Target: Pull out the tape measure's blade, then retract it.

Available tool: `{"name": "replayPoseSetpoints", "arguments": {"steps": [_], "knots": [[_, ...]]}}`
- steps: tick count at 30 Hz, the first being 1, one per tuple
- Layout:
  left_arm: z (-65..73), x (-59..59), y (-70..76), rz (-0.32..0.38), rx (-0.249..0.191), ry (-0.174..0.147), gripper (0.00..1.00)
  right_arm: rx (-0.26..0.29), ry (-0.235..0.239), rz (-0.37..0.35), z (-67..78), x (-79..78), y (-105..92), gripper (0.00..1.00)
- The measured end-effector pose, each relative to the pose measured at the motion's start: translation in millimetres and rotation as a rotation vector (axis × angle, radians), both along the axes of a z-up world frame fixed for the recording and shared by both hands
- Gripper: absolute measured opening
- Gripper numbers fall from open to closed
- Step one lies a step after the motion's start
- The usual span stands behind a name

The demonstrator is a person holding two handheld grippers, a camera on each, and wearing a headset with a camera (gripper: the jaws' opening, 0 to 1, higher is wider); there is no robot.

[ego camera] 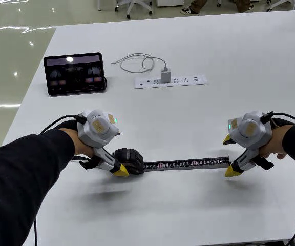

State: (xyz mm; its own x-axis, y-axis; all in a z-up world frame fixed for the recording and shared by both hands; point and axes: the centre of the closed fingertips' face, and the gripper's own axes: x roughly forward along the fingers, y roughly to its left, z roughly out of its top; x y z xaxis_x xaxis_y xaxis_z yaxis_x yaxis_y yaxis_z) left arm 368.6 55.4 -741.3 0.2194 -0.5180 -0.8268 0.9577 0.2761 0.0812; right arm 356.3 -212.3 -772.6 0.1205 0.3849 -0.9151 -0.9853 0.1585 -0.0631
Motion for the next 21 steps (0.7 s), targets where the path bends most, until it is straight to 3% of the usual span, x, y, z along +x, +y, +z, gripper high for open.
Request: {"name": "replayPoseSetpoints", "arguments": {"steps": [5,8,15,17,21], "knots": [[2.2,-1.2,1.0,0.050,-0.014,0.023,0.94,0.002,-0.010,-0.008,2.1,1.1,-0.3,0.69],[5.1,-2.2,0.4,0.032,-0.026,-0.012,1.00,-0.001,-0.007,-0.011,1.7,0.1,-0.5,0.74],[6.7,-5.4,6.1,0.052,-0.037,0.009,1.00,0.026,0.006,-0.045,2.5,-1.3,3.4,0.91],[7.3,-3.9,7.8,0.063,-0.040,-0.001,1.00,0.023,-0.019,-0.053,3.1,2.0,2.1,0.97],[8.4,-1.5,11.5,0.082,-0.047,-0.026,1.00,0.027,-0.022,-0.069,3.7,2.3,-0.9,1.00]]}}
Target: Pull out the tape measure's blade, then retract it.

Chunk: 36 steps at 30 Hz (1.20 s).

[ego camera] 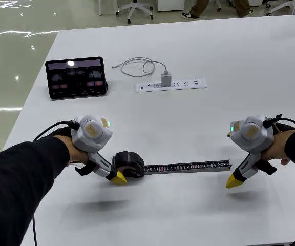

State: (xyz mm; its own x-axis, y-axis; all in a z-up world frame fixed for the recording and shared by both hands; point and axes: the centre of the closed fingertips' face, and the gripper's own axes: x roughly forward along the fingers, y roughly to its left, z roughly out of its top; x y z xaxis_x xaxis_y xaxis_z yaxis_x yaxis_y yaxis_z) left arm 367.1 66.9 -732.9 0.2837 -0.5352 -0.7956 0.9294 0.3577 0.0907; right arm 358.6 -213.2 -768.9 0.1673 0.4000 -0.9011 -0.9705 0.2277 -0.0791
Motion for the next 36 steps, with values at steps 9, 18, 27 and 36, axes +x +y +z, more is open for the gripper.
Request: {"name": "replayPoseSetpoints", "arguments": {"steps": [9,18,27,36], "knots": [[3.2,1.5,11.6,0.075,-0.015,0.020,1.00,0.028,-0.013,-0.033,3.6,-0.6,-1.7,1.00],[19.6,5.9,33.3,0.260,-0.153,-0.001,1.00,0.217,-0.072,-0.235,23.3,9.9,0.5,1.00],[22.4,-9.9,67.3,0.348,-0.174,-0.038,1.00,0.276,-0.131,-0.307,31.9,-4.3,-15.1,1.00],[32.2,-33.2,99.1,0.464,-0.264,-0.075,1.00,0.321,-0.157,-0.356,40.7,-29.2,-31.3,1.00]]}}
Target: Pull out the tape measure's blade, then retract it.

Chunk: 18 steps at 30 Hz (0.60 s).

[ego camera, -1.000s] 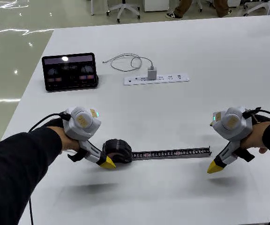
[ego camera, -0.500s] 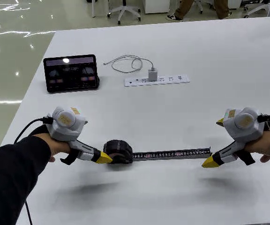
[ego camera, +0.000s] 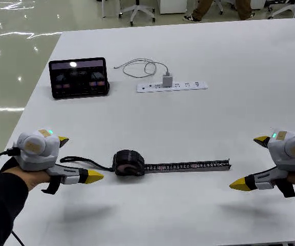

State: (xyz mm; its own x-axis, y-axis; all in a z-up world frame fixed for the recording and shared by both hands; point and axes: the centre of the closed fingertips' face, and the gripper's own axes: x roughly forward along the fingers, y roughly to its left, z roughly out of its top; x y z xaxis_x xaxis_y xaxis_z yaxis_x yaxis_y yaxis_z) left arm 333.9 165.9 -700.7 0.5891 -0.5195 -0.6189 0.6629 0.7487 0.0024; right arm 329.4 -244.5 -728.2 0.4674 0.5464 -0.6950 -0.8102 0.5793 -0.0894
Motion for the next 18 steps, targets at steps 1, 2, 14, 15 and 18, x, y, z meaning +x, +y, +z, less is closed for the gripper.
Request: {"name": "replayPoseSetpoints", "arguments": {"steps": [1,2,14,15,18], "knots": [[0.4,-2.9,2.3,0.006,0.002,-0.007,1.00,0.003,-0.002,-0.009,0.2,-1.7,-2.5,1.00],[1.0,-6.4,4.3,0.016,-0.010,-0.005,1.00,0.008,-0.004,-0.017,0.3,-4.1,-5.7,1.00],[11.3,-31.8,26.1,0.119,-0.059,-0.035,1.00,0.056,-0.027,-0.082,9.6,-31.9,-19.4,1.00],[11.5,-32.4,27.4,0.125,-0.058,-0.038,1.00,0.056,-0.028,-0.085,10.2,-33.1,-20.4,1.00],[15.0,-37.6,29.6,0.140,-0.070,-0.048,1.00,0.066,-0.034,-0.105,13.7,-37.1,-24.0,1.00]]}}
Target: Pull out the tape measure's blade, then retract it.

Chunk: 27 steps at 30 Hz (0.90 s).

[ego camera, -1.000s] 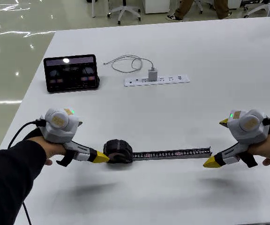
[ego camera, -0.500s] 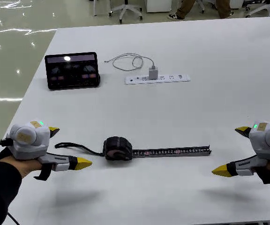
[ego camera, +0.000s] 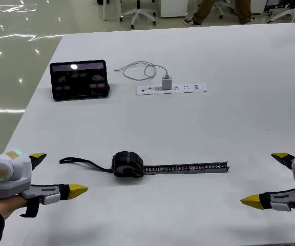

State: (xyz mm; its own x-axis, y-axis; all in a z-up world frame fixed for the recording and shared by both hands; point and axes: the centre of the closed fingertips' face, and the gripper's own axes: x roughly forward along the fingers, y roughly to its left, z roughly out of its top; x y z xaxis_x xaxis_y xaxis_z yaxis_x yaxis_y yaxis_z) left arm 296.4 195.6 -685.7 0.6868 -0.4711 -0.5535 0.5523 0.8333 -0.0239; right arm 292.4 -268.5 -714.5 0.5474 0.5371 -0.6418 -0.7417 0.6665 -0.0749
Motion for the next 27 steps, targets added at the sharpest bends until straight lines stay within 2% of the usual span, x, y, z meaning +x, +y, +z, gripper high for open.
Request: {"name": "replayPoseSetpoints", "arguments": {"steps": [1,3,8,10,14,17,20,23,26,27], "knots": [[2.9,-1.3,0.7,0.012,-0.014,-0.013,1.00,0.002,-0.001,-0.001,1.0,-2.8,-0.6,1.00],[6.3,-4.2,1.0,0.030,-0.040,-0.018,1.00,0.005,-0.007,-0.006,3.8,-6.6,-0.3,1.00],[-3.1,-18.5,2.2,0.026,-0.014,-0.011,1.00,0.010,-0.015,-0.024,6.3,-15.2,-4.7,1.00],[-6.3,-23.8,4.6,0.042,-0.032,-0.004,1.00,0.007,-0.023,-0.025,6.9,-19.3,-6.4,1.00],[-13.6,-37.7,9.5,0.048,-0.017,0.006,1.00,0.013,-0.023,-0.038,8.0,-27.1,-12.0,1.00],[-12.6,-45.6,13.7,0.067,-0.032,0.009,1.00,0.026,-0.024,-0.053,11.2,-32.1,-15.7,1.00],[-9.3,-50.3,16.0,0.068,-0.022,0.001,1.00,0.043,-0.023,-0.067,14.7,-38.6,-16.3,1.00],[-6.7,-52.2,19.1,0.079,-0.028,0.002,1.00,0.037,-0.007,-0.055,10.6,-49.5,-13.9,1.00],[-8.6,-56.0,19.9,0.078,-0.018,0.010,1.00,0.037,-0.001,-0.055,8.6,-56.9,-15.7,1.00],[-10.4,-58.4,19.4,0.064,0.002,0.012,1.00,0.040,0.002,-0.057,8.1,-58.7,-16.4,1.00]]}}
